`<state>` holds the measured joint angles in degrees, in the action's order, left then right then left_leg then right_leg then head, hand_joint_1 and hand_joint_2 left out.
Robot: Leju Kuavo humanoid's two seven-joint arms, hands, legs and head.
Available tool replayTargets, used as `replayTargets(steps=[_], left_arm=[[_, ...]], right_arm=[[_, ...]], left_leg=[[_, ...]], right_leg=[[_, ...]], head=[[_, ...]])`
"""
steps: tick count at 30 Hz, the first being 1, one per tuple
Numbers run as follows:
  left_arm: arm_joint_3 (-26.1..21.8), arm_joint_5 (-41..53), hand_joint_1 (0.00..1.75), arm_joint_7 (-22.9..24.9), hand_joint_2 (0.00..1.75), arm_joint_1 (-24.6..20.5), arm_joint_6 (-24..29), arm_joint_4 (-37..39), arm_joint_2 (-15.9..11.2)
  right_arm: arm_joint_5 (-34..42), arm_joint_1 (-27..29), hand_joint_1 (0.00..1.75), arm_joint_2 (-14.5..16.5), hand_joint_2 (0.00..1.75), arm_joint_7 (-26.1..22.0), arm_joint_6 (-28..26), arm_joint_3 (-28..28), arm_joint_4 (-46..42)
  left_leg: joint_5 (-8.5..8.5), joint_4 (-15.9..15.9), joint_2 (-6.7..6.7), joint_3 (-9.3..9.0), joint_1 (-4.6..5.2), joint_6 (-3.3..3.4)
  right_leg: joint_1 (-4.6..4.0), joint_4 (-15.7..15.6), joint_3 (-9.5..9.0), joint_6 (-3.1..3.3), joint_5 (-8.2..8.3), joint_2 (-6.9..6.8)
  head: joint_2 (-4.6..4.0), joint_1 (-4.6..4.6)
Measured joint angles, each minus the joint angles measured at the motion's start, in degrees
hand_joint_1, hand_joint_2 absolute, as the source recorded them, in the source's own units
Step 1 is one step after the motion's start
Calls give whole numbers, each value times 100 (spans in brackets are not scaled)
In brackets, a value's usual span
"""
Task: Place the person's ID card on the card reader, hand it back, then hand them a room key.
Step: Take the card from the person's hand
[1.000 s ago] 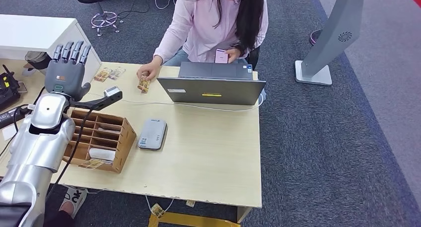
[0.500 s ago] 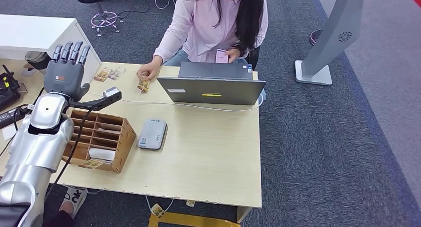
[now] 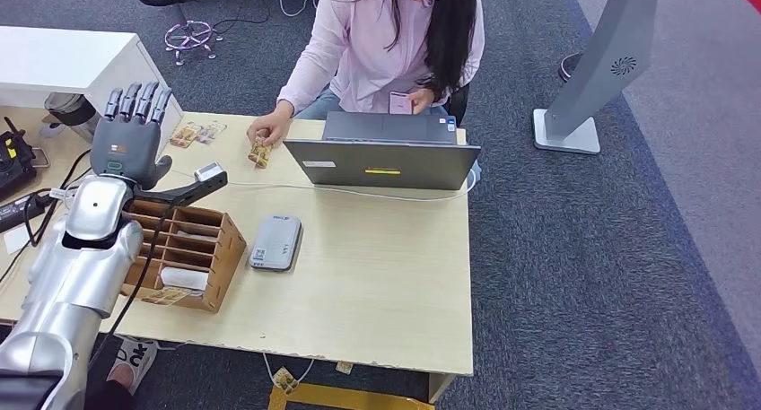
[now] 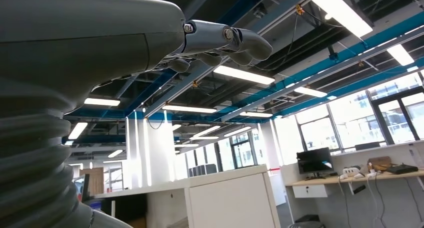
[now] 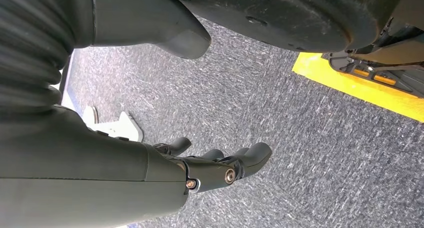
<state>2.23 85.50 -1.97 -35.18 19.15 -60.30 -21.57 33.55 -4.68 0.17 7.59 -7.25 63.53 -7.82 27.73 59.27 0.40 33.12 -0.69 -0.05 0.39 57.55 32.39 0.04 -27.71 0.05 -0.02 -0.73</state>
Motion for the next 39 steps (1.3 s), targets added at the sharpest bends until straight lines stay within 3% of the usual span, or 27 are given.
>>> replayTargets(steps=[39], left_arm=[[0,-101,0,-7,175,215,303,201,106]], right_arm=[[76,-2,0,0,175,6,-45,82,0]], left_leg=[[0,0,-1,2,0,0]], right_leg=[[0,0,0,0,0,-1]], head=[[0,-1]])
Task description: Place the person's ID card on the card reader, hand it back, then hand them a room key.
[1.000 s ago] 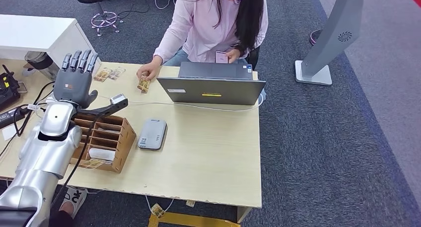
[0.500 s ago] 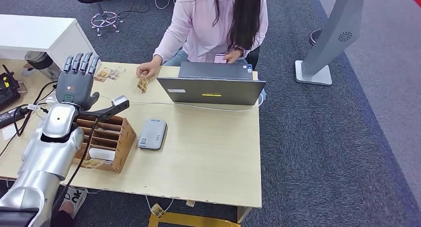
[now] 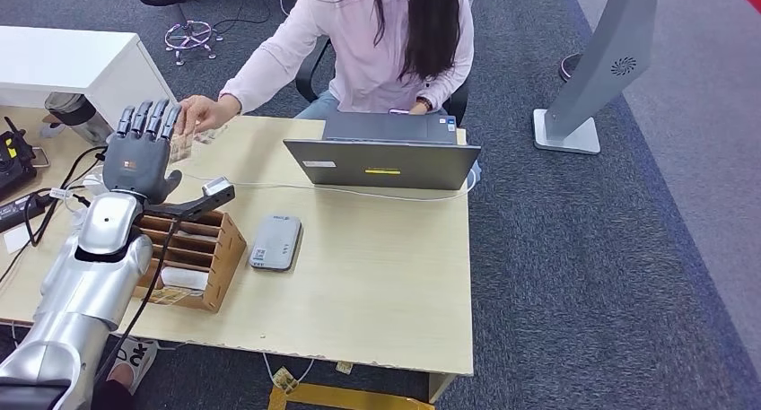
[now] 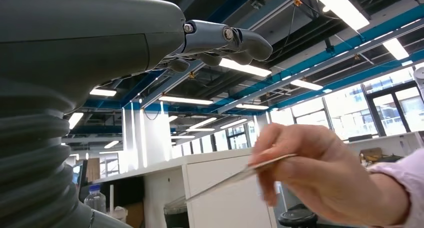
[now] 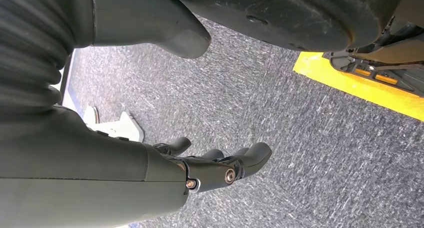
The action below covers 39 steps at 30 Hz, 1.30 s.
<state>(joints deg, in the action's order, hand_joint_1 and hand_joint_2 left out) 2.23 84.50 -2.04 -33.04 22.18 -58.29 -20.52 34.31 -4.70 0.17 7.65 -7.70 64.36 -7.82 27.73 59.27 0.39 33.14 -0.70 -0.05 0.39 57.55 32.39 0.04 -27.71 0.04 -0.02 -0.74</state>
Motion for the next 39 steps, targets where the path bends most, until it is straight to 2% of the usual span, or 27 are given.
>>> replayTargets(steps=[6,10,25,33,36,39], left_arm=[[0,-72,0,-44,175,86,33,0,-48],[0,-100,175,-52,175,130,48,0,-61],[0,-259,175,-238,175,214,27,-15,-60],[-2,-464,175,-398,175,399,95,-173,-41],[-1,-625,175,-571,175,636,120,-483,84],[60,-651,175,-642,175,973,134,-915,323]], right_arm=[[-13,0,0,0,175,-64,-2,14,0],[-9,0,0,0,175,-72,0,14,0],[41,0,0,0,175,-102,14,68,0],[97,0,0,0,175,-127,30,105,0],[134,-1,0,0,175,-114,27,115,0],[169,-9,0,0,175,-86,8,135,0]], left_leg=[[0,0,0,0,0,0],[0,0,-2,1,-1,0],[0,0,-2,1,0,0],[0,0,-1,0,0,0],[0,0,-2,0,2,0],[1,1,-2,1,5,1]], right_leg=[[0,0,0,0,0,0],[0,0,0,0,-1,-2],[0,0,0,0,0,-2],[0,0,1,0,0,-2],[1,-1,1,0,-1,-3],[4,-2,1,-2,-1,-2]], head=[[0,0],[0,1],[0,1],[0,1],[0,2],[0,2]])
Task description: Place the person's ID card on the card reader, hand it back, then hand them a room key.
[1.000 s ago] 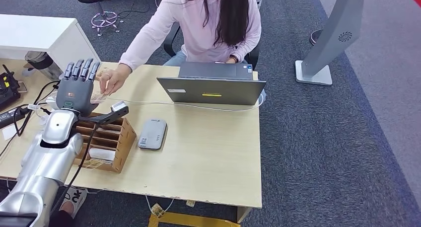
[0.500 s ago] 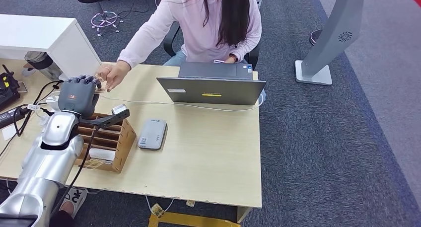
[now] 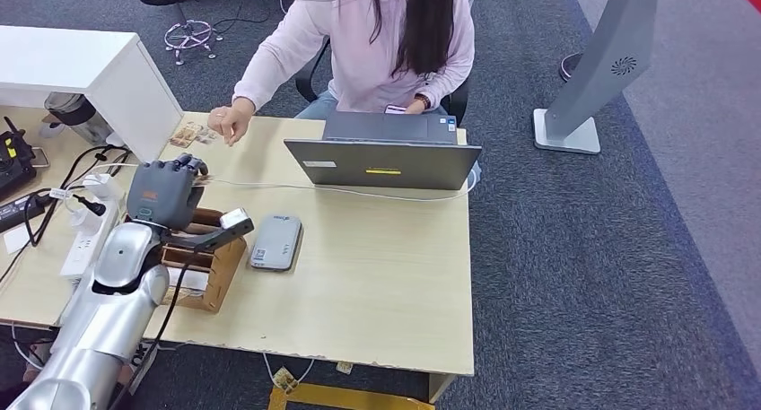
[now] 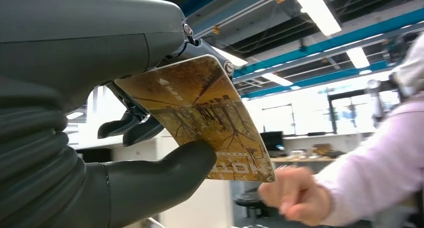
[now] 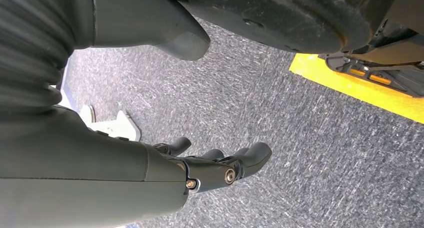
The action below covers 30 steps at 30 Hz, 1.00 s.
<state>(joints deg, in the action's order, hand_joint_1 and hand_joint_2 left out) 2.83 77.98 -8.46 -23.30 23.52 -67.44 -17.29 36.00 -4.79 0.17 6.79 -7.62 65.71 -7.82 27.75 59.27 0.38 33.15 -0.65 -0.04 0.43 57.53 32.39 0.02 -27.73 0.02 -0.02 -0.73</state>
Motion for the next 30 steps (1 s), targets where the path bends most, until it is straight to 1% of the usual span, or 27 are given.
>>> replayTargets(steps=[6,10,12,16,20,26,30], left_arm=[[418,165,175,15,175,586,9,-624,443],[631,236,175,80,175,763,-15,-760,622],[691,243,175,179,175,790,-137,-767,691],[765,242,175,459,175,762,-637,-740,760],[801,249,175,750,175,649,-1212,-537,771],[833,250,175,914,175,381,-1545,-95,768],[863,250,175,949,175,209,-1638,221,768]], right_arm=[[22,-9,0,0,175,-33,-28,32,0],[40,-9,0,0,175,-36,-26,48,0],[52,-9,0,0,175,-29,-26,58,0],[95,-8,0,0,175,-17,-26,68,0],[151,-7,0,0,175,-16,-24,69,0],[179,-8,0,0,175,-34,37,74,0],[207,-8,0,0,175,-38,83,75,1]], left_leg=[[1,1,0,1,2,1],[1,1,-1,0,-1,1],[0,1,-1,-1,-2,0],[-1,0,-1,-2,-4,-1],[-1,0,1,-1,-5,-2],[-1,0,-1,0,-4,-1],[-1,1,0,0,-3,-1]], right_leg=[[3,-2,0,-2,-1,0],[3,-2,0,-2,0,-2],[2,-1,0,-1,0,-2],[0,-1,0,1,1,-1],[-4,0,1,1,2,0],[-4,0,1,1,2,-1],[-4,0,1,1,2,-1]], head=[[0,-1],[0,-1],[0,-1],[0,-2],[0,-1],[0,-1],[0,-1]])
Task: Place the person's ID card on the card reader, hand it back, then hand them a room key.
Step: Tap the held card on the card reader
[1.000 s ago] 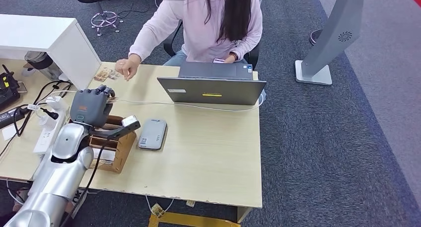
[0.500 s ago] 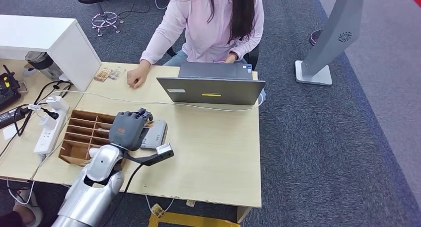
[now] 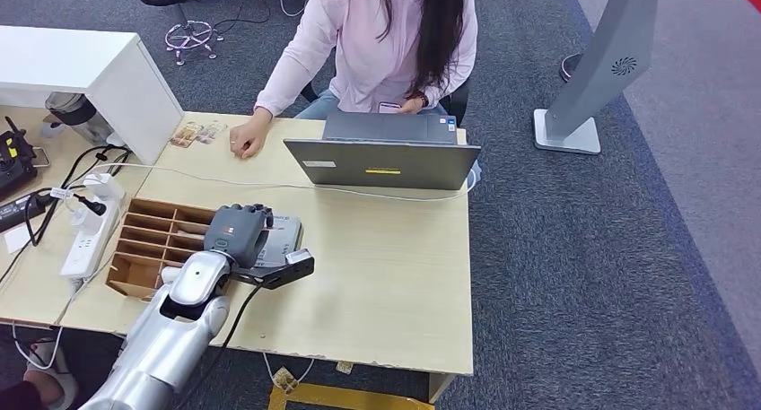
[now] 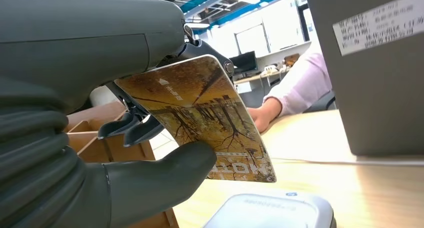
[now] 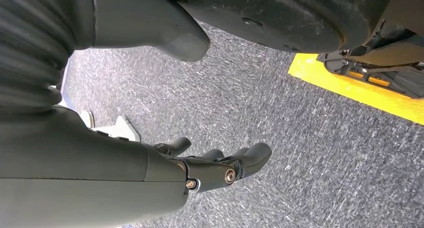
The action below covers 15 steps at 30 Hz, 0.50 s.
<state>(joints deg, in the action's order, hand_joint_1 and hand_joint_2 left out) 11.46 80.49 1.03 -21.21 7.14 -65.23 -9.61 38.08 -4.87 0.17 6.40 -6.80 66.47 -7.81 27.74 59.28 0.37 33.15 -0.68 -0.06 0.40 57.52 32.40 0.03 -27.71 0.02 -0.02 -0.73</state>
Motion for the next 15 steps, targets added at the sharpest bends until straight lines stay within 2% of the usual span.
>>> replayTargets(steps=[15], left_arm=[[72,-142,175,15,175,-165,-131,663,-5]], right_arm=[[102,1,0,0,175,32,11,32,17]], left_leg=[[0,-1,1,0,0,0]], right_leg=[[0,0,0,0,0,1]], head=[[0,0]])
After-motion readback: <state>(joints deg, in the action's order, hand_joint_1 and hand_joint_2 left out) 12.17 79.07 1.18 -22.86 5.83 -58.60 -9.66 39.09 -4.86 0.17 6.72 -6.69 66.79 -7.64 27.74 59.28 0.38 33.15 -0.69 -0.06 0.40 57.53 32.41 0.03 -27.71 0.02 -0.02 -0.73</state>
